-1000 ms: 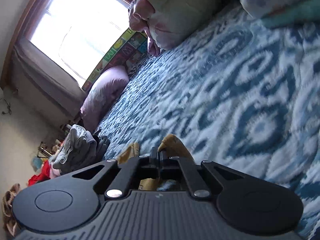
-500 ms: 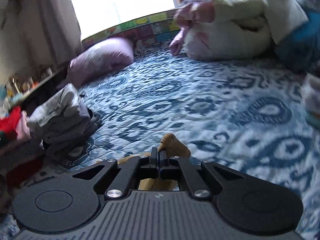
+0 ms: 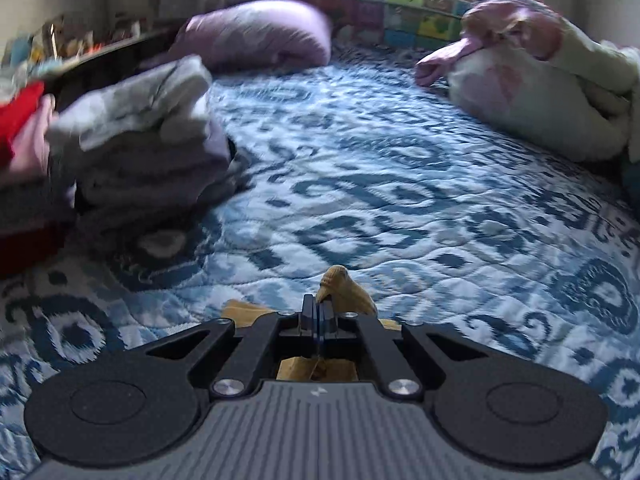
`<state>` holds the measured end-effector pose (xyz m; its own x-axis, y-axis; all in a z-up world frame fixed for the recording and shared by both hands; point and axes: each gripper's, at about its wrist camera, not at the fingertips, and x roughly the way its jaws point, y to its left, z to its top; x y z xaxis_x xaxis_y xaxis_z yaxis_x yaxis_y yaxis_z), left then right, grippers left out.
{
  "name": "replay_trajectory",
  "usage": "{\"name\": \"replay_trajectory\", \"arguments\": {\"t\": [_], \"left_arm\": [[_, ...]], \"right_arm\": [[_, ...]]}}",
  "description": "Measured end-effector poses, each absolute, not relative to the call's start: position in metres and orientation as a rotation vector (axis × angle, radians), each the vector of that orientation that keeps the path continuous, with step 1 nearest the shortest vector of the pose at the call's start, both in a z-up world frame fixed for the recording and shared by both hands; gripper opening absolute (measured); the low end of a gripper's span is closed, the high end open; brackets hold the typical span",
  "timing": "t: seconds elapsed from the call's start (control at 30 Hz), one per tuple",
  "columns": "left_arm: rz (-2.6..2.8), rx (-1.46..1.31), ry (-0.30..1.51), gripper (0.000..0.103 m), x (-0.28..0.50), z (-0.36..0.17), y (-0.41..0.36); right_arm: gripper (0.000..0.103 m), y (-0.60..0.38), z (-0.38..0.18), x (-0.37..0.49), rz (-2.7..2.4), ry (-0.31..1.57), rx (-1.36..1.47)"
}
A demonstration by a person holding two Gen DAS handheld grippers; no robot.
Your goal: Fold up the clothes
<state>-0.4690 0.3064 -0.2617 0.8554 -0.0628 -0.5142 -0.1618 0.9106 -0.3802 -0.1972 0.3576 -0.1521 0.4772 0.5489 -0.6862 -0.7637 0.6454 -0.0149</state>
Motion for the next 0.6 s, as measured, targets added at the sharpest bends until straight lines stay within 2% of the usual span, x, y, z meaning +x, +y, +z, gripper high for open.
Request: {"name": "replay_trajectory", "arguments": {"t": [0.27, 0.4, 0.6], "left_arm": [[0.025, -0.542, 0.564, 0.003, -0.469, -0.267, 0.324], [0.023, -0.615, 0.565, 0.003, -0.470, -0.268, 0.334], [0.035, -0.611, 0.568, 0.003, -0.470, -0.265, 0.330]], "right_arm": [[0.004, 0.404, -0.177, -0.200, 0.839, 0.784, -0.445], [0.026, 0.396, -0.162, -0.197, 0.896, 0.750, -0.385], [0.027, 0.351, -0.154, -0.171, 0.883, 0.761, -0.311]]}}
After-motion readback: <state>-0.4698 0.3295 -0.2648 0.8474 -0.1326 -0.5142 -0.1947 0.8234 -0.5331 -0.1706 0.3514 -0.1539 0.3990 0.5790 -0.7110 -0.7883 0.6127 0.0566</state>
